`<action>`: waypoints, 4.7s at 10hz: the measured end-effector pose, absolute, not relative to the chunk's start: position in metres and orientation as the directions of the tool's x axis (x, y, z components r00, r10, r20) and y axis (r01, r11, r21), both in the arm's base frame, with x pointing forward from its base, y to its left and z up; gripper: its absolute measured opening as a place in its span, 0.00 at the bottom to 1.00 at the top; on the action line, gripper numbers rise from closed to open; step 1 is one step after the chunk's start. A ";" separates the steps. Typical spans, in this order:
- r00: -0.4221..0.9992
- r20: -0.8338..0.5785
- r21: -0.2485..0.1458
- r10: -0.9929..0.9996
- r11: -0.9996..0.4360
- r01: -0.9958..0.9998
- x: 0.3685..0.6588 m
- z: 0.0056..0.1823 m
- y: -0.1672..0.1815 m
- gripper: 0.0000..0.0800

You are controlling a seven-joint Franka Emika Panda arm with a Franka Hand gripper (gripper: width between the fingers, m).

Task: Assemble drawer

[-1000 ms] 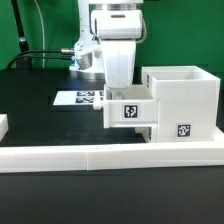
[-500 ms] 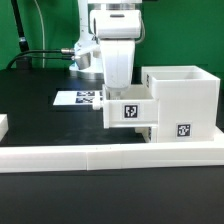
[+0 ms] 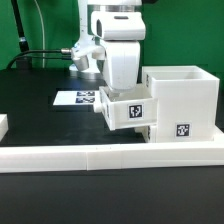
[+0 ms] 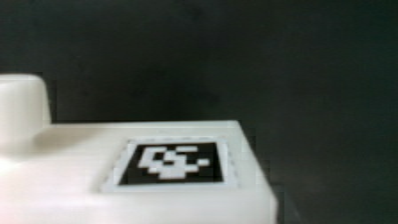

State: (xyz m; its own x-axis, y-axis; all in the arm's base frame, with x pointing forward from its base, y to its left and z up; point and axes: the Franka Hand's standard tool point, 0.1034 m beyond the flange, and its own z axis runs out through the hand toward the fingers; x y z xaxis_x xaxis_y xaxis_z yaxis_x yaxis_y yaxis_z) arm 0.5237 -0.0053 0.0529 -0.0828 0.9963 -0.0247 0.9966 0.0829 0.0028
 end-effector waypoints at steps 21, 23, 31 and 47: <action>0.004 -0.082 -0.026 0.997 -0.006 1.000 0.541 0.119 -0.032 0.71; -0.011 -0.079 -0.035 0.997 0.008 0.999 0.538 0.117 -0.054 0.81; 0.052 0.214 -0.085 0.976 -0.034 0.996 0.530 0.063 -0.071 0.81; 0.327 0.151 -0.126 0.933 -0.310 0.942 0.494 0.080 -0.017 0.81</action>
Offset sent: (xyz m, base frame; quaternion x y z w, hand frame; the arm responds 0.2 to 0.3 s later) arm 0.0168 0.0210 0.0000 -0.0089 0.0030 0.0267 0.9996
